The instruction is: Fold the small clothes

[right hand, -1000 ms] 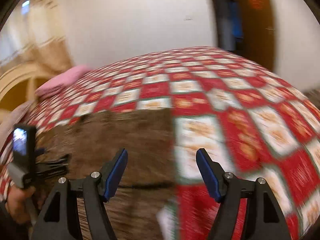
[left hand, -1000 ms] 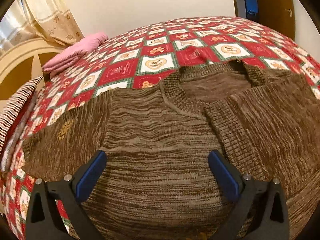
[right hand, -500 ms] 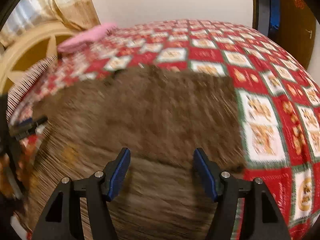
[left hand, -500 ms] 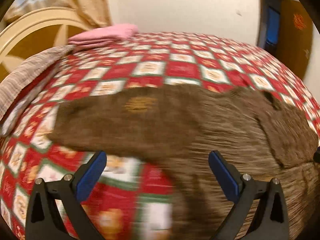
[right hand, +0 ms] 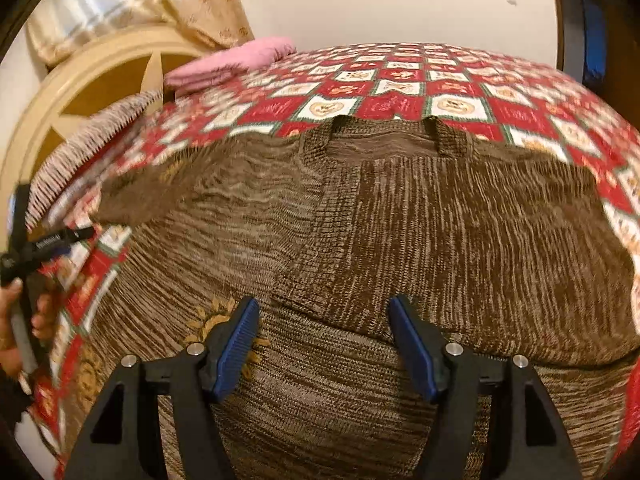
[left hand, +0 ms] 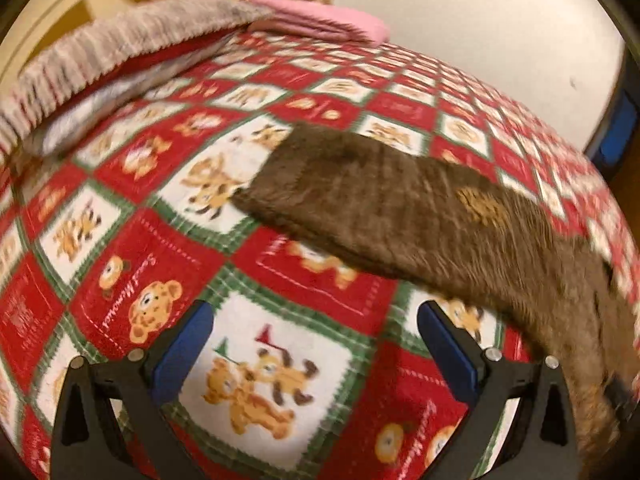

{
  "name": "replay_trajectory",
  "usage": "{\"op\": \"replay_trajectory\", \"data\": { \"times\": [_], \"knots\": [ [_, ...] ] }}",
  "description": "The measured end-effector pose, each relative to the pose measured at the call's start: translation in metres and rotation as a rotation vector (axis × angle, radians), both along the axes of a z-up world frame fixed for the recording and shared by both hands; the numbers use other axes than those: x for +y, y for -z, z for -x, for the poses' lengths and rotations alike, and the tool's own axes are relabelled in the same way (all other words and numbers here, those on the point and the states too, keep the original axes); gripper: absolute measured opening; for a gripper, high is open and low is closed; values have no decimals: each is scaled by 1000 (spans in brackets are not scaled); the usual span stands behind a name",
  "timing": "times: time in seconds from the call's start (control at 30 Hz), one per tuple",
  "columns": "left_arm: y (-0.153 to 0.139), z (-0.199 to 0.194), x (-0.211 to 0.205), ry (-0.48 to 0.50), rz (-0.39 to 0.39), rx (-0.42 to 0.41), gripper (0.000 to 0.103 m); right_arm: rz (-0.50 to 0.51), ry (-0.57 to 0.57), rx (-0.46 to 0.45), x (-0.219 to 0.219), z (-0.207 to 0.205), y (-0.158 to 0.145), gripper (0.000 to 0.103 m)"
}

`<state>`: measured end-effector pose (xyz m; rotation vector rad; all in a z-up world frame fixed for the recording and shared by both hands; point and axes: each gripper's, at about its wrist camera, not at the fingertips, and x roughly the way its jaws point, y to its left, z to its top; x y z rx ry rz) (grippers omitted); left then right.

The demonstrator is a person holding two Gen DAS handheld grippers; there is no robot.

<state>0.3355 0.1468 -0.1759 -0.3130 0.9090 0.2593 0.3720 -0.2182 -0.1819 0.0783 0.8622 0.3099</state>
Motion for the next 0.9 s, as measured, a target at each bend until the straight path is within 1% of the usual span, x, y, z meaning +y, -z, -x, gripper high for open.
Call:
{"op": "replay_trajectory", "data": {
  "times": [0.07, 0.17, 0.27, 0.37, 0.43, 0.47, 0.57, 0.7, 0.77, 0.87, 0.9],
  "knots": [
    [2, -1, 13, -39, 95, -13, 103, -25, 4, -5, -4, 1, 0, 69],
    [1, -2, 26, -83, 209, -51, 103, -42, 8, -13, -6, 0, 0, 69],
    [2, -5, 34, -96, 308, -81, 102, -53, 11, -18, -6, 1, 0, 69],
    [4, -10, 42, -108, 419, -119, 98, -50, 13, -23, -7, 2, 0, 69],
    [7, -14, 45, -112, 485, -150, 93, -47, 15, -27, -7, 3, 0, 69],
    [9, -16, 47, -114, 507, -157, 92, -46, 16, -29, -7, 4, -1, 69],
    [12, -20, 52, -136, 545, -194, 92, -46, 19, -33, -7, 5, -1, 69],
    [13, -27, 57, -139, 559, -236, 90, -46, 23, -37, -8, 6, -2, 69],
    [14, -30, 60, -145, 563, -254, 87, -43, 23, -38, -8, 6, -2, 69],
    [17, -34, 64, -161, 567, -272, 78, -37, 24, -41, -7, 6, -2, 69],
    [18, -35, 66, -166, 569, -276, 73, -34, 25, -42, -7, 6, -2, 69]
  ]
}}
